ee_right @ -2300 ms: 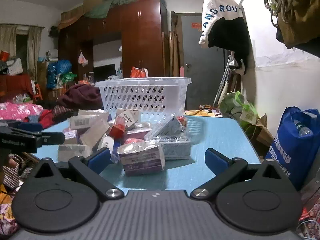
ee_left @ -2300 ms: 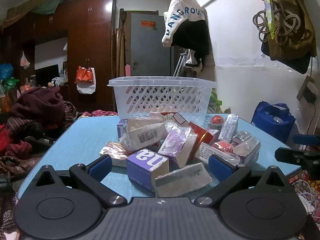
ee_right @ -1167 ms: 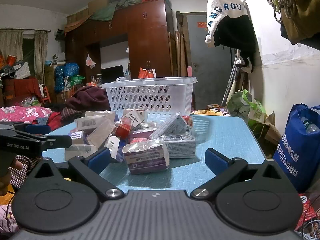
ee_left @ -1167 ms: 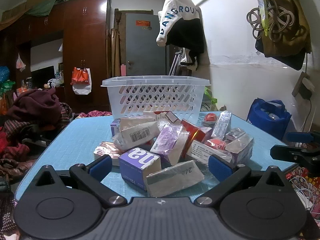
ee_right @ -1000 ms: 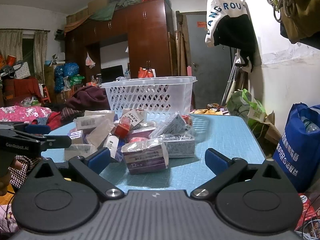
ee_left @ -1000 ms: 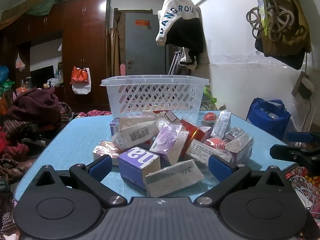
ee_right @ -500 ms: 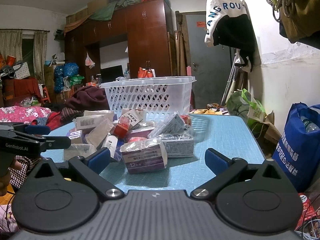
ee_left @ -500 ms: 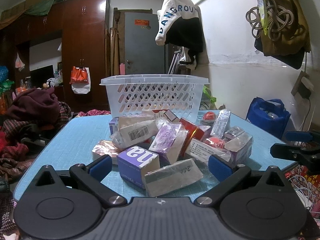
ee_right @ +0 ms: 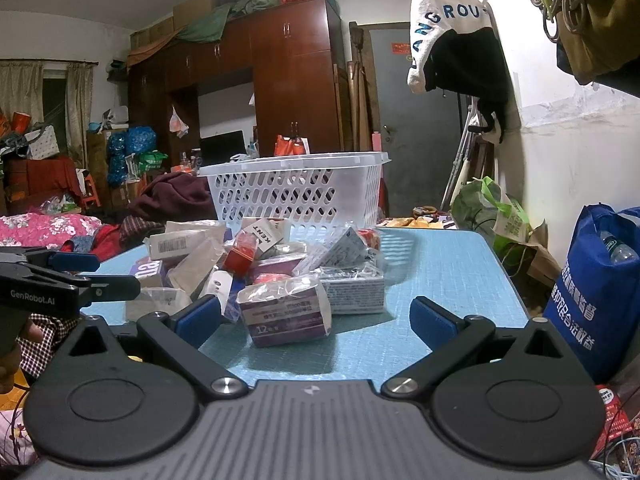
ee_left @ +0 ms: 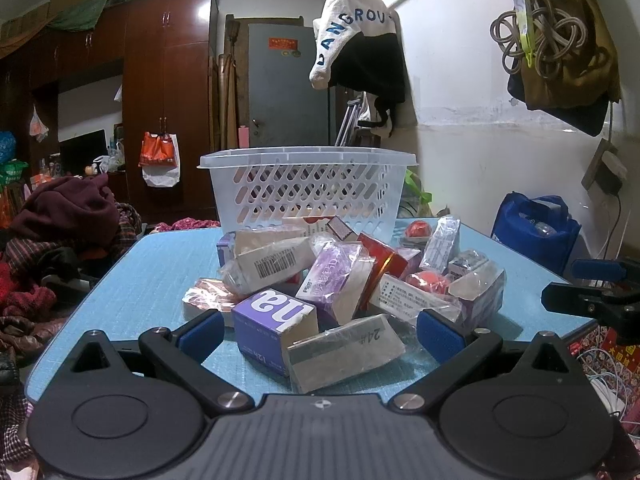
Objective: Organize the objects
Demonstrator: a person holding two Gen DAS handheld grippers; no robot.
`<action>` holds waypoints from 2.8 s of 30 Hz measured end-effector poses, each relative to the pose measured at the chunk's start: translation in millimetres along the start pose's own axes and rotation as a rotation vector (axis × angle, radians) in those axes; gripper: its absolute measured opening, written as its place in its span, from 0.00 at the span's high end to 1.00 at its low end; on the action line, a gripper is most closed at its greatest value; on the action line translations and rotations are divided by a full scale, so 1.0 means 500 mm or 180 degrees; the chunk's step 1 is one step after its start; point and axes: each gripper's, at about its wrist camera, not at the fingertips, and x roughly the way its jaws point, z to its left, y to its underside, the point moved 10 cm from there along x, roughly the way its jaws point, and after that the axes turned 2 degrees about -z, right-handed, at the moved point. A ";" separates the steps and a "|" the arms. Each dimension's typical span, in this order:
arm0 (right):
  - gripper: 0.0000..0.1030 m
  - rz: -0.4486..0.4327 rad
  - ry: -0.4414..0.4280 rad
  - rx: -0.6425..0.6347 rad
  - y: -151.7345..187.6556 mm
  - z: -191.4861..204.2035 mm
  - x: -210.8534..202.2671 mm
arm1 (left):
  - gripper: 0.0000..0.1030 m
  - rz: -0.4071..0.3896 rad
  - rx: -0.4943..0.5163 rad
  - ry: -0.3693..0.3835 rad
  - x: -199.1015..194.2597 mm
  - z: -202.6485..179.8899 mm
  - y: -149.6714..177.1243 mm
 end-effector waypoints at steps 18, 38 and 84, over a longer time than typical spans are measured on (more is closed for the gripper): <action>0.00 0.0002 -0.0004 0.0002 0.002 -0.004 -0.001 | 0.00 0.0002 0.0003 0.0002 0.000 0.000 -0.001; 0.00 -0.0010 -0.0120 0.0086 0.006 -0.003 0.001 | 0.00 -0.0021 0.0012 -0.0010 0.002 0.007 0.008; 0.29 0.0004 -0.0046 -0.0201 0.049 0.044 0.074 | 0.35 -0.0396 0.0301 0.0206 0.060 0.003 0.055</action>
